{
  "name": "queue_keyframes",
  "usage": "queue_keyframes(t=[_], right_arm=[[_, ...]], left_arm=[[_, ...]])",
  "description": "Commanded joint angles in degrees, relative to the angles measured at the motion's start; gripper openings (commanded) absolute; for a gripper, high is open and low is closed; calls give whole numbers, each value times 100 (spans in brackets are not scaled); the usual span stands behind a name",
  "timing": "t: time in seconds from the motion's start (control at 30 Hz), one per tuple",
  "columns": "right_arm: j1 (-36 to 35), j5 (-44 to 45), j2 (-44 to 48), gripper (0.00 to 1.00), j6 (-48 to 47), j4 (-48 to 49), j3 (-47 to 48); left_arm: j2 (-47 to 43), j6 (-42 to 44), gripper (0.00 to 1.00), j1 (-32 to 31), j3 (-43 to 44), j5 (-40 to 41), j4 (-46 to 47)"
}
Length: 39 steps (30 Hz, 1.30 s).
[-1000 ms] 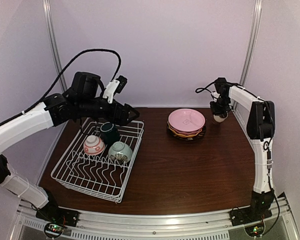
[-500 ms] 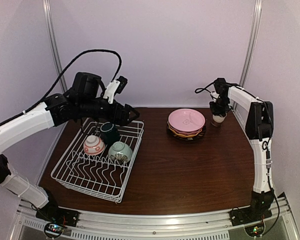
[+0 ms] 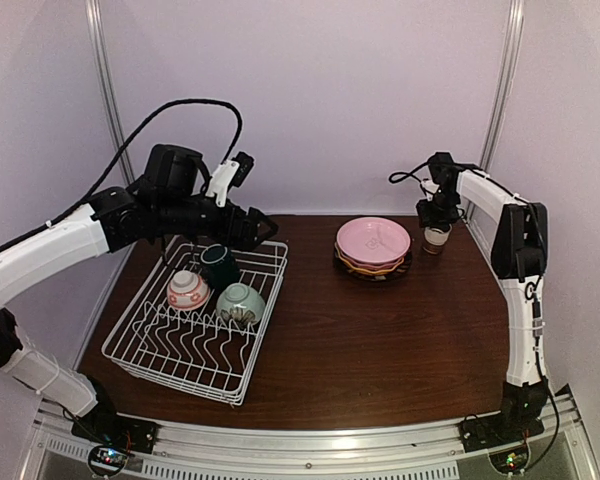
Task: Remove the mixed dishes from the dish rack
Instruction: Place the cup at the corner of the board, then grab the cup from the dish rack.
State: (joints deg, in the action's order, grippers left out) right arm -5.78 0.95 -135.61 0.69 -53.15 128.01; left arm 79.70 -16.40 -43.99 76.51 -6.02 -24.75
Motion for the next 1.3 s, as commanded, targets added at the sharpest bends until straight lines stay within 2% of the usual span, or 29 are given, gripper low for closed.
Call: queue_keyframes(t=[0.0, 0.1, 0.13, 0.33, 0.67, 0.8, 0.93, 1.27], right_arm=[[-45, -77, 600, 73, 19, -48, 61], [-70, -246, 991, 95, 47, 39, -126], [-70, -324, 1127, 99, 79, 87, -223], [-143, -774, 2019, 100, 198, 352, -909], [-667, -1186, 3857, 100, 405, 1214, -2752], [-1080, -775, 4401, 100, 294, 1137, -3300], [-1341, -741, 4922, 100, 336, 1275, -3966], [-1566, -699, 5968, 100, 486, 1429, -4970]], left_arm=[[57, -182, 97, 181, 83, 177, -59], [29, -300, 97, 335, 83, 240, -182], [19, -336, 97, 404, 81, 237, -231], [82, -555, 97, 1038, 105, 187, -718], [537, -990, 97, 1683, 128, 1108, -1279], [805, -1287, 97, 1819, 88, 1321, -1280], [1100, -1496, 97, 1876, 107, 1373, -1205], [1843, -1717, 97, 1885, 253, 1199, -992]])
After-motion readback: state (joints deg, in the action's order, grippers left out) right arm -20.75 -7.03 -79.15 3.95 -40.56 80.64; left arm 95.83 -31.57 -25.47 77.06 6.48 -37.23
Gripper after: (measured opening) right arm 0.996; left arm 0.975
